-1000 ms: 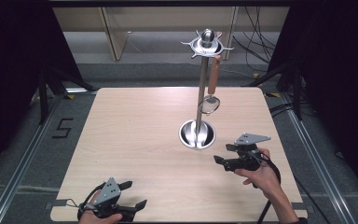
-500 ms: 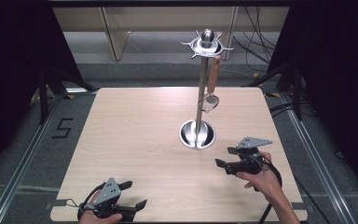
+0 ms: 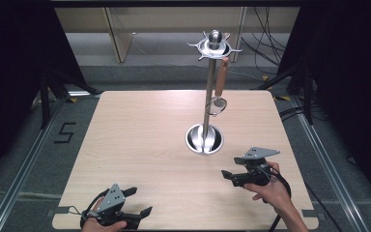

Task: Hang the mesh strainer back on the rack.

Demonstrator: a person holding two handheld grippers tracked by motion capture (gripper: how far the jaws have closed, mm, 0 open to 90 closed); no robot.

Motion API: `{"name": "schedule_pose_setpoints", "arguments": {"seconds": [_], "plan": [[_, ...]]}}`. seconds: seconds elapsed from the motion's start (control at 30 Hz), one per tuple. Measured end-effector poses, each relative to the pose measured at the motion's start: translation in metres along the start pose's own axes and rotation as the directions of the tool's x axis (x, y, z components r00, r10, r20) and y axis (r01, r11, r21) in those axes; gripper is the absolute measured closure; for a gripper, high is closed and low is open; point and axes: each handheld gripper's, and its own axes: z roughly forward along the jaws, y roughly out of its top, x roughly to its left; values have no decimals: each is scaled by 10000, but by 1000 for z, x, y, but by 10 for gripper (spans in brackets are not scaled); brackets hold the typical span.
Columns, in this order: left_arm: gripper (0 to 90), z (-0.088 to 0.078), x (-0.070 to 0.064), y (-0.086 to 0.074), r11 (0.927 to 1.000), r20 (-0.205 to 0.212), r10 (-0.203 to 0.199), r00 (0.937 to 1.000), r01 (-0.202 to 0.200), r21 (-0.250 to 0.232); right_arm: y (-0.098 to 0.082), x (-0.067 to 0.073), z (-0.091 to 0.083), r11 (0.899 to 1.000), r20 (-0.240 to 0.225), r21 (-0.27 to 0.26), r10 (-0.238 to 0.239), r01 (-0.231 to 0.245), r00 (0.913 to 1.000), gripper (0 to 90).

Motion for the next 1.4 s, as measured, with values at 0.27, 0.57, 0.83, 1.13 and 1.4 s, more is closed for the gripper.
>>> {"name": "schedule_pose_setpoints", "arguments": {"seconds": [0.27, 0.57, 0.83, 1.13, 1.4], "plan": [[148, 0, 0, 0, 10000, 3, 63, 10000, -63, 33, -6, 1, 1, 9996, -63, 227, 163, -162, 9998, 277], [148, 0, 0, 0, 10000, 16, 66, 10000, -66, 44, -10, -1, 1, 9999, -110, 136, -99, 101, 9999, 276], [148, 0, 0, 0, 10000, 30, 54, 10000, -54, 43, -14, 1, 0, 9998, 17, 197, 35, -35, 10000, 276], [148, 0, -1, 0, 10000, 20, -21, 10000, 21, -18, -19, 2, -2, 9998, 59, 189, 118, -119, 9999, 276], [148, 0, -1, 0, 10000, 27, -10, 10000, 10, -7, -23, 4, -5, 9993, 44, 94, 358, -358, 9993, 275]]}}
